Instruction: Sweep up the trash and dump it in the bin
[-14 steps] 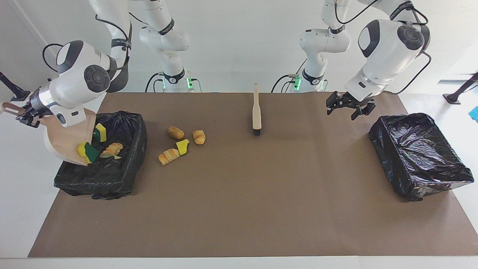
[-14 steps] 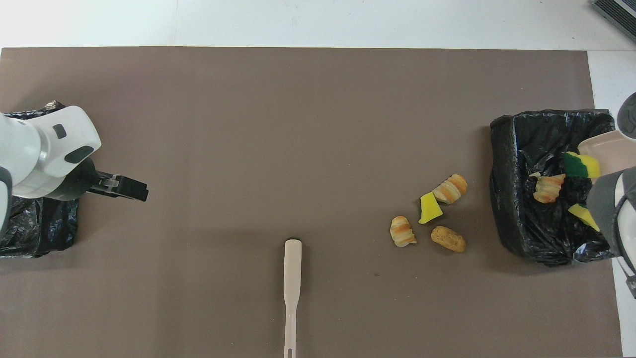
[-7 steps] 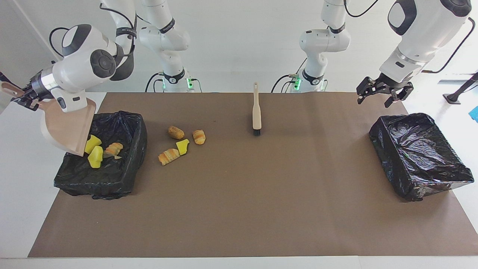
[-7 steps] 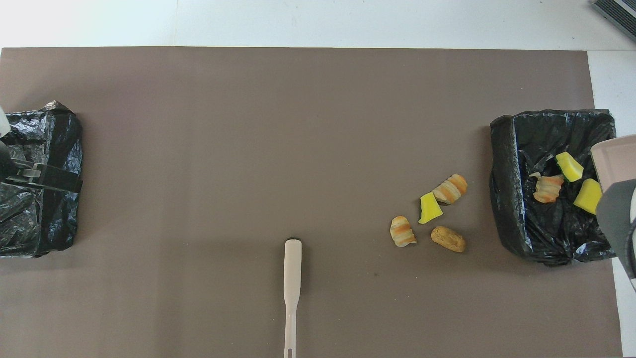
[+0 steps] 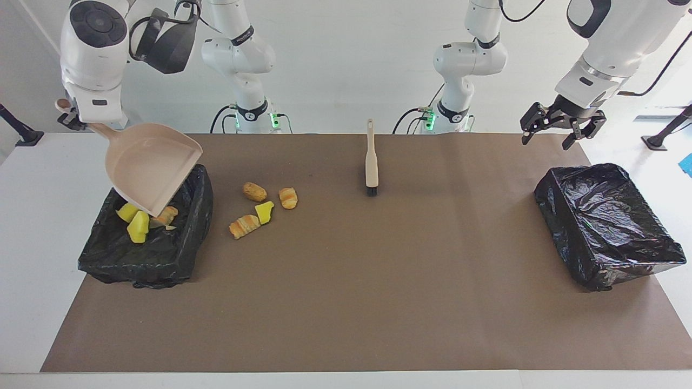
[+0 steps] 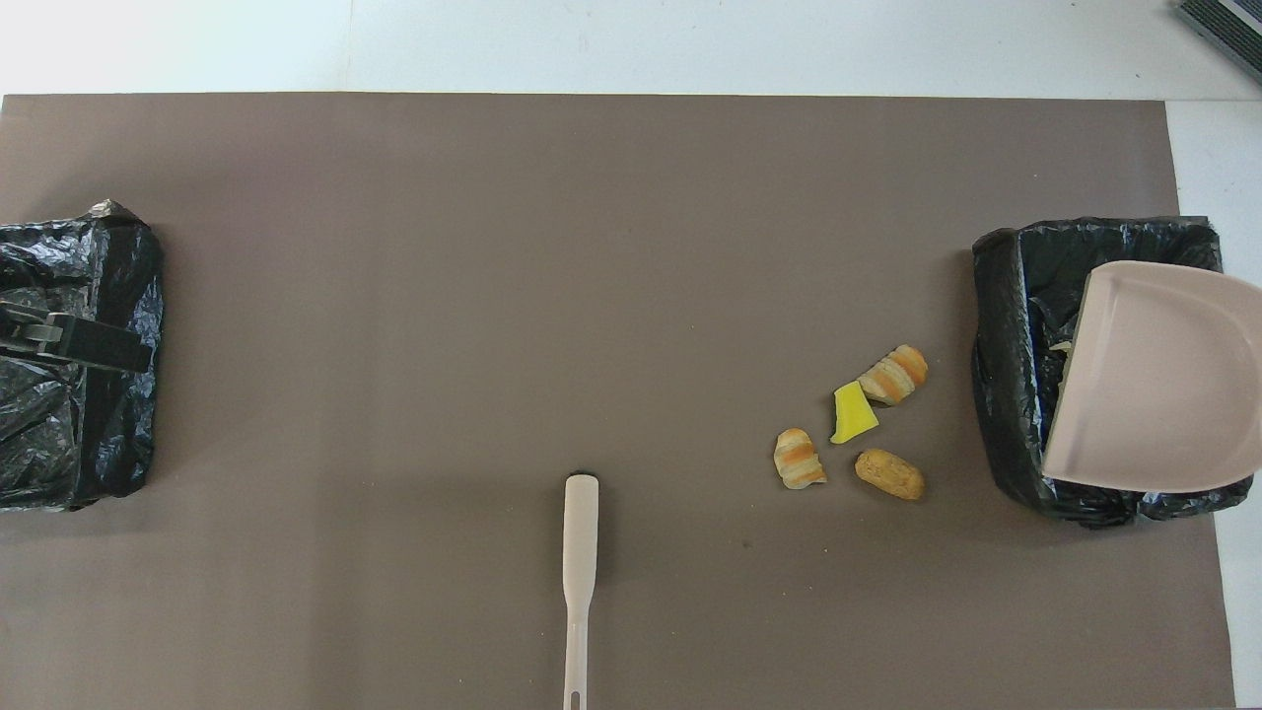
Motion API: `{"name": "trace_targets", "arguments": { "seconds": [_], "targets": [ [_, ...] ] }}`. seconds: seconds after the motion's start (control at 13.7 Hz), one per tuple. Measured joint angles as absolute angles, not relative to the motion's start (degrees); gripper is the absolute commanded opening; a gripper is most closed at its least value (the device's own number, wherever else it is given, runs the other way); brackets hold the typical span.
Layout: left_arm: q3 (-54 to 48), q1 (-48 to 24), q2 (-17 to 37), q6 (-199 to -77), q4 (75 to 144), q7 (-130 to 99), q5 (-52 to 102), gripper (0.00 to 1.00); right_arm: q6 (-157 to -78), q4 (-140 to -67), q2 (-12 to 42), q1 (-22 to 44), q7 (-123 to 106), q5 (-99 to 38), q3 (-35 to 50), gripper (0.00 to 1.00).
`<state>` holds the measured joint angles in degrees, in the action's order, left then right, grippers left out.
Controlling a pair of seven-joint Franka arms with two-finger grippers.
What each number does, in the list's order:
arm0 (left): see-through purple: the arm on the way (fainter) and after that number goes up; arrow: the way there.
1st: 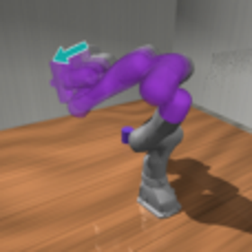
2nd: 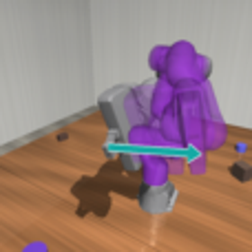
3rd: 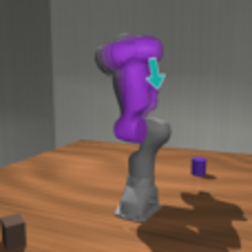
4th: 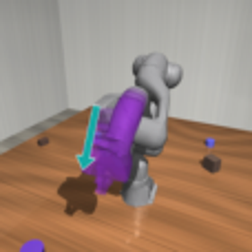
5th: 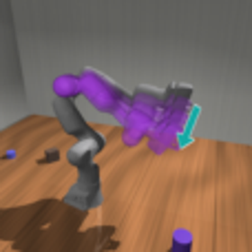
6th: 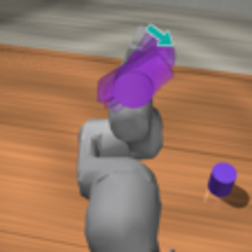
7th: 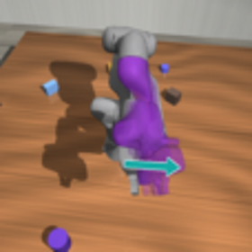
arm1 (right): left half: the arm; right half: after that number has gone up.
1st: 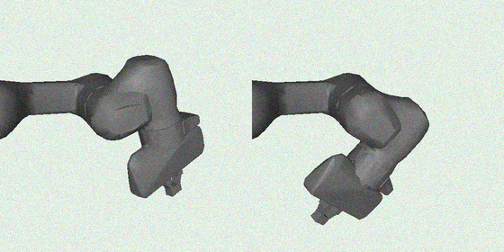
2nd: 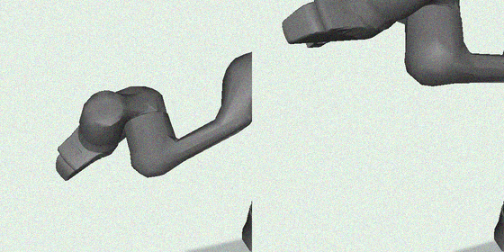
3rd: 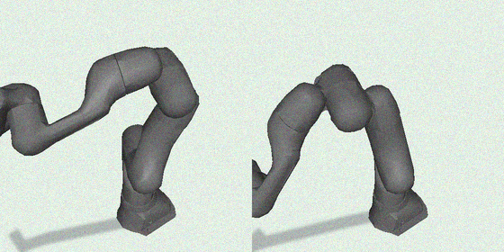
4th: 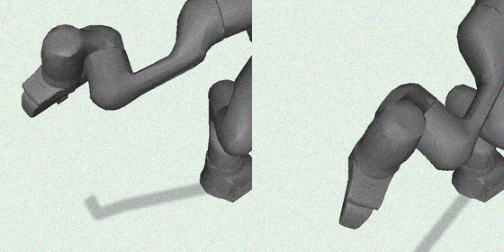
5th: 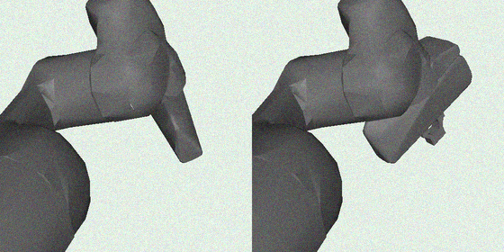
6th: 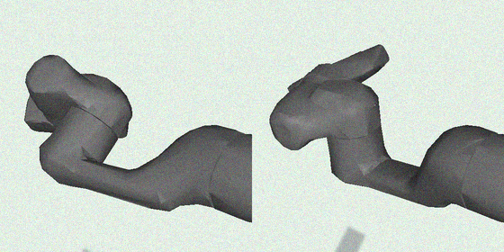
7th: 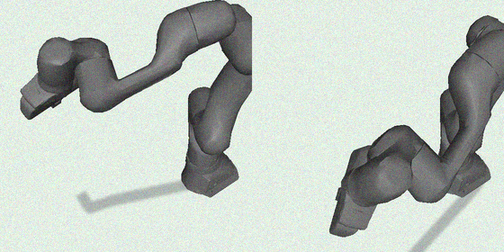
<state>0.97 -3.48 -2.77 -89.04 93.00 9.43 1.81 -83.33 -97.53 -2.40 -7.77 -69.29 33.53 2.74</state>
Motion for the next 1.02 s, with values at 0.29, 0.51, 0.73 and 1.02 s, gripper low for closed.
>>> {"name": "trace_targets", "arguments": {
  "seconds": [0.29,0.51,0.73,1.02],
  "targets": [
    [0.99,-3.46,-1.3,-89.06,90.99,9.43,1.78,1.0,-79.4,-97.66,-1.41,-0.1,-40.56,20.73,3.45,0.0],
    [0.99,-3.46,-0.93,-89.08,90.9,9.43,1.74,1.0,-79.47,-97.7,1.45,5.42,-20.51,12.04,3.67,0.0],
    [0.99,-3.46,-0.9,-88.97,90.92,9.43,1.73,1.0,-83.55,-97.4,6.22,11.52,-1.36,5.65,3.76,0.0],
    [0.82,-3.46,-0.9,-88.8,91.09,9.43,1.73,1.0,-87.48,-90.97,14.85,19.81,18.48,0.47,3.82,0.0]
  ]
}}
